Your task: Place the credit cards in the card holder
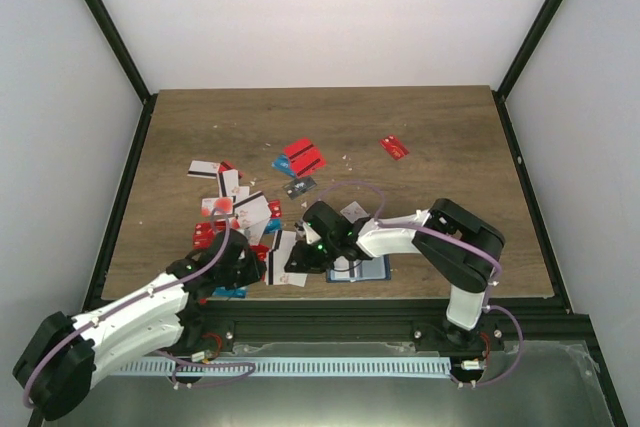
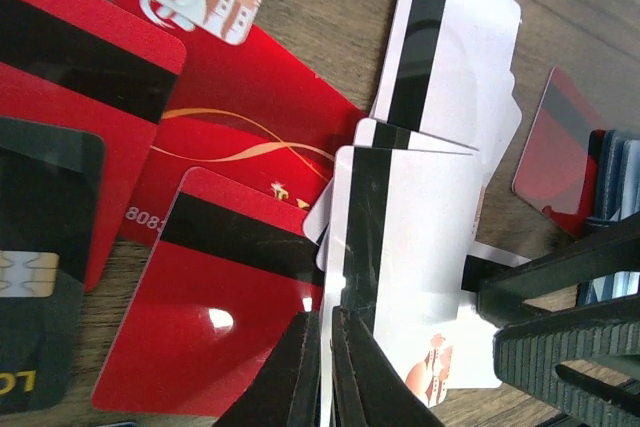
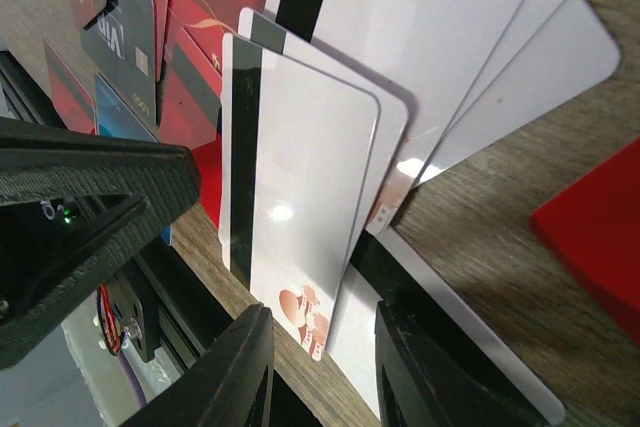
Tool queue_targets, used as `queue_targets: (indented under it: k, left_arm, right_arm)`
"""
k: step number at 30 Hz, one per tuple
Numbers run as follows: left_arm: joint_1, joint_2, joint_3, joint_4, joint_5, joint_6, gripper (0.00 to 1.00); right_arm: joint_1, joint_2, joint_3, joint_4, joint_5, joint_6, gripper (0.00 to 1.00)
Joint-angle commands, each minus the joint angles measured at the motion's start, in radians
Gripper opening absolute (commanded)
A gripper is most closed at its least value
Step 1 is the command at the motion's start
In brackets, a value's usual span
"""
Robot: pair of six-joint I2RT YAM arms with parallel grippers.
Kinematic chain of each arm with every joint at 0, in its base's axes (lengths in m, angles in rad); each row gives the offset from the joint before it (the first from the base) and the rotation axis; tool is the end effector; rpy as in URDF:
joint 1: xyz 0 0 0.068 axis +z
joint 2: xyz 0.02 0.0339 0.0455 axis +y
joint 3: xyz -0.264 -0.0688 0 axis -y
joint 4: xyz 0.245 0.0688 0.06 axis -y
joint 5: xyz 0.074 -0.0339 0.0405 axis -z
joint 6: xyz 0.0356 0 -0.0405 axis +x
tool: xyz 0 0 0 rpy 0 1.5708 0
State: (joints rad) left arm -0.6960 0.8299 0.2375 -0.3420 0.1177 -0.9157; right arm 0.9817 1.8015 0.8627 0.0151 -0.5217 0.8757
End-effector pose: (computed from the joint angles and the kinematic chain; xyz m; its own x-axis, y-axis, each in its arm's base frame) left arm 0.1075 -0.0952 0.1333 -0.9234 -0.2547 -0.2872 -0.0689 0.8459 -0.5288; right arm 0.1723 0.2898 0.1246 -0.9657 -0.2468 -0.0808 -0.2281 0.6580 0.7177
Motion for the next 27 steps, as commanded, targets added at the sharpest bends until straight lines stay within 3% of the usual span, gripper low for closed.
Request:
queue_targets:
  k: [1, 12, 22, 27]
  left_arm:
    - [-0.023, 0.04, 0.001, 0.062, 0.003, 0.001, 0.07]
    - [-0.096, 0.136, 0.017, 0.129, -0.021, -0.022, 0.07]
    - [-0.148, 0.214, 0.023, 0.207, -0.025, -0.049, 0.07]
    - [-0.154, 0.238, 0.014, 0.245, -0.016, -0.059, 0.07]
  right_arm:
    - [-0.012, 0.001, 0.001, -0.014, 0.03, -0.007, 0.31]
    - [-0.012, 0.053, 0.028, 0.011, 0.0, -0.011, 0.29]
    - [-0.012, 0.041, 0.023, 0.012, -0.003, -0.013, 0.19]
    - [-0.015, 0.002, -0.009, 0.097, -0.093, -0.005, 0.18]
